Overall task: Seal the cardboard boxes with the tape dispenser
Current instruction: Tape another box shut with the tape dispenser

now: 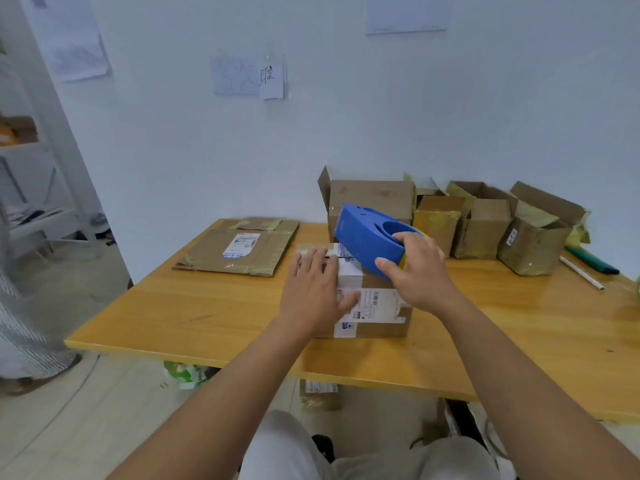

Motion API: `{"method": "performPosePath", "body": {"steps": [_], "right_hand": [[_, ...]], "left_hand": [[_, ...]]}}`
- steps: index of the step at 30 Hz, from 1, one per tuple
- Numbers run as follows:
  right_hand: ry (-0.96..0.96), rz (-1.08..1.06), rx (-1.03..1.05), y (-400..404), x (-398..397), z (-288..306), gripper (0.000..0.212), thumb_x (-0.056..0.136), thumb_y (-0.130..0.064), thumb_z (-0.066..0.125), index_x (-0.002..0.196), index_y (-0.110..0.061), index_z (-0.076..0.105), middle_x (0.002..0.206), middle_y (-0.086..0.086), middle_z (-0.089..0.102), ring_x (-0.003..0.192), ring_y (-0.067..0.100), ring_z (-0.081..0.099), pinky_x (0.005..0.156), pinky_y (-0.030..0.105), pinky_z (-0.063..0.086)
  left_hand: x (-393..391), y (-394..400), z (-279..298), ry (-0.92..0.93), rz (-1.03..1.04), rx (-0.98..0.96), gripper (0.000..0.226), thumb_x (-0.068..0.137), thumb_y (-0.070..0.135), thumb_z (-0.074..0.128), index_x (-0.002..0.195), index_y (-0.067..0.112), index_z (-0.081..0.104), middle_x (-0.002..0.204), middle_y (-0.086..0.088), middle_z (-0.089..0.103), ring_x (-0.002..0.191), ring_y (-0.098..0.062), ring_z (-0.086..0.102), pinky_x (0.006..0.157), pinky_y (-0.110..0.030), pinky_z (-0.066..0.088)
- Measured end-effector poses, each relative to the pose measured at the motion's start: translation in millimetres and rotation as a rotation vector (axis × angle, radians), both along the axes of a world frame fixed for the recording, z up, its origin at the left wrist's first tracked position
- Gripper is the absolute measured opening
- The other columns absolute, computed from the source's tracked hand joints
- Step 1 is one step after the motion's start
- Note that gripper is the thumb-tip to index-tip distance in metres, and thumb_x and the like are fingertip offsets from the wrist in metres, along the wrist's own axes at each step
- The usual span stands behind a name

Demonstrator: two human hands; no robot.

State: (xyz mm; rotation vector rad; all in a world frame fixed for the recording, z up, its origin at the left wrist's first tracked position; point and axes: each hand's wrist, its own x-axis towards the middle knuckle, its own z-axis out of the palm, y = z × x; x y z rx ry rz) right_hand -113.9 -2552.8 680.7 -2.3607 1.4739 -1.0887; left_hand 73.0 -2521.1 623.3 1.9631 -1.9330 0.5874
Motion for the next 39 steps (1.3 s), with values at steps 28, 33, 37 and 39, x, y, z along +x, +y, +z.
{"method": "performPosePath", "body": {"steps": [28,33,37,39], "right_hand": [[-0.434,0.189,0.054,-4,8,52,0.028,0.078,-0.054,0.058,0.078,-0.026,0.055,0.076,-0.003,0.059,0.065,0.016,0.056,0.057,0.033,0.042],[-0.475,0.345,0.151,-24,5,68,0.009,0.095,-0.041,0.06,0.093,-0.034,0.055,0.088,-0.004,0.061,0.073,0.016,0.062,0.066,0.037,0.05],[-0.396,0.388,0.159,-38,4,73,0.016,0.103,-0.039,0.049,0.09,-0.04,0.058,0.086,-0.005,0.057,0.067,0.003,0.055,0.064,0.023,0.045],[-0.382,0.397,0.175,-43,5,72,0.02,0.106,-0.038,0.045,0.091,-0.037,0.059,0.087,-0.006,0.057,0.07,0.003,0.055,0.067,0.023,0.044]], "left_hand": [[24,2,49,1.347,-0.228,0.069,0.082,0.086,0.081,0.008,0.152,0.038,0.031,0.145,0.003,0.049,0.106,-0.002,0.06,0.108,-0.042,0.037],[28,-1,63,1.505,-0.187,0.072,0.074,0.088,0.079,0.006,0.138,0.039,0.043,0.13,0.003,0.057,0.096,-0.002,0.065,0.096,-0.033,0.032],[32,-4,67,1.553,-0.172,0.093,0.065,0.094,0.074,0.011,0.117,0.035,0.058,0.116,0.005,0.067,0.097,-0.005,0.067,0.106,-0.038,0.033],[35,-7,69,1.607,-0.156,0.113,0.057,0.099,0.067,0.022,0.105,0.029,0.065,0.11,0.001,0.071,0.1,-0.012,0.069,0.11,-0.042,0.033]]}}
